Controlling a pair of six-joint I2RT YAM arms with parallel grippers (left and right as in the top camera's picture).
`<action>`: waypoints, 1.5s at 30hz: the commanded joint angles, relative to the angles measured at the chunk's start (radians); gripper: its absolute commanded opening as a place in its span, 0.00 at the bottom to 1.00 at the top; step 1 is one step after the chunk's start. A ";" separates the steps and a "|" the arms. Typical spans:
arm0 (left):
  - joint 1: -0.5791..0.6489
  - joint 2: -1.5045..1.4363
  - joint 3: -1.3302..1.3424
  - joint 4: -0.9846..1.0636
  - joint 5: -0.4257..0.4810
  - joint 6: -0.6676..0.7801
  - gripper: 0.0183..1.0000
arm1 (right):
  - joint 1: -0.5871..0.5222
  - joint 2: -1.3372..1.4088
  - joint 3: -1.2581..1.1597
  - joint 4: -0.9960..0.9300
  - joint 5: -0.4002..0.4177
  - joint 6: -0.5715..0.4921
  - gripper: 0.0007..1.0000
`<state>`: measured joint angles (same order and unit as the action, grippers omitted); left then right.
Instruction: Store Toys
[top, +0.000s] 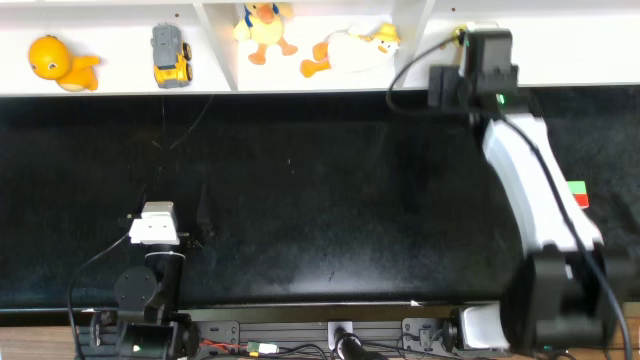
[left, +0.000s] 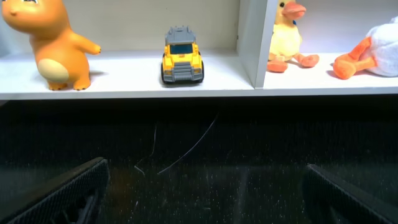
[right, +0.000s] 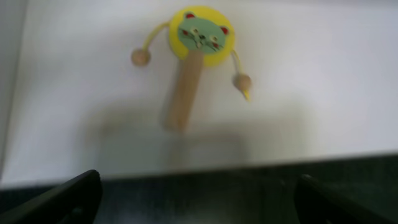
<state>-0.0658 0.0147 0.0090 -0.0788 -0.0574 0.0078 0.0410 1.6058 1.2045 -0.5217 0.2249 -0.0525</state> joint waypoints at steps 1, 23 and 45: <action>-0.001 -0.012 -0.001 -0.002 -0.012 0.019 1.00 | 0.002 -0.238 -0.204 -0.010 0.059 0.001 1.00; -0.001 -0.012 -0.001 -0.002 -0.011 0.019 1.00 | -0.552 -0.514 -0.428 -0.283 -0.026 0.049 1.00; -0.001 -0.012 -0.001 -0.002 -0.011 0.019 1.00 | -0.552 -0.405 -0.391 -0.338 -0.147 -0.060 0.99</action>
<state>-0.0662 0.0147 0.0090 -0.0784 -0.0574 0.0078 -0.5091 1.1831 0.7872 -0.8619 0.1913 -0.0914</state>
